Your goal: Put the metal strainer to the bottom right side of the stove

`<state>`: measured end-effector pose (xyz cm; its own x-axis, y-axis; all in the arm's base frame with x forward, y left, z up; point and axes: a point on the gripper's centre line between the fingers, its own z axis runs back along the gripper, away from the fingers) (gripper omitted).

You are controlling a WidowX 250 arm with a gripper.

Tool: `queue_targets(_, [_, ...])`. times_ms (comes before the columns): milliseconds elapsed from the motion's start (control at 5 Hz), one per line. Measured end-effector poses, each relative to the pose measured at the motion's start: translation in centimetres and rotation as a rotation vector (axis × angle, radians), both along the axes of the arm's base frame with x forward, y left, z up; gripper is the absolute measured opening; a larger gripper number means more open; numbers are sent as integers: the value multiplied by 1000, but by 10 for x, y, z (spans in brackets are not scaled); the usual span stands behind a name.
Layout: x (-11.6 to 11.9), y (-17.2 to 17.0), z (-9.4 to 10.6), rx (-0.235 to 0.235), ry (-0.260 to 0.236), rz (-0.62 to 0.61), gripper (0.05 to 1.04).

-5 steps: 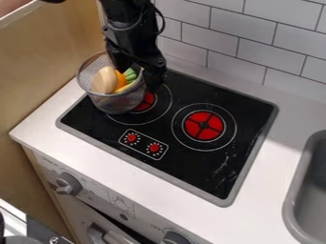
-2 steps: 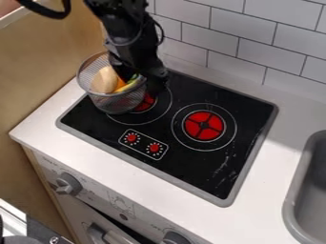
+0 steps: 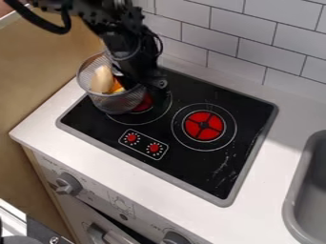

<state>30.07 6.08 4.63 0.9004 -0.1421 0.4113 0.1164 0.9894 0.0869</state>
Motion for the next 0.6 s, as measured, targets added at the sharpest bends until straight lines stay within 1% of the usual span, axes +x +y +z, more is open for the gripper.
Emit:
queue_targets(200, [-2, -1, -6, -13, -15, 4, 997])
queue_targets(400, [-3, -1, -12, -9, -27, 7, 952])
queue_targets(600, [-4, -2, -13, -16, -17, 11, 680])
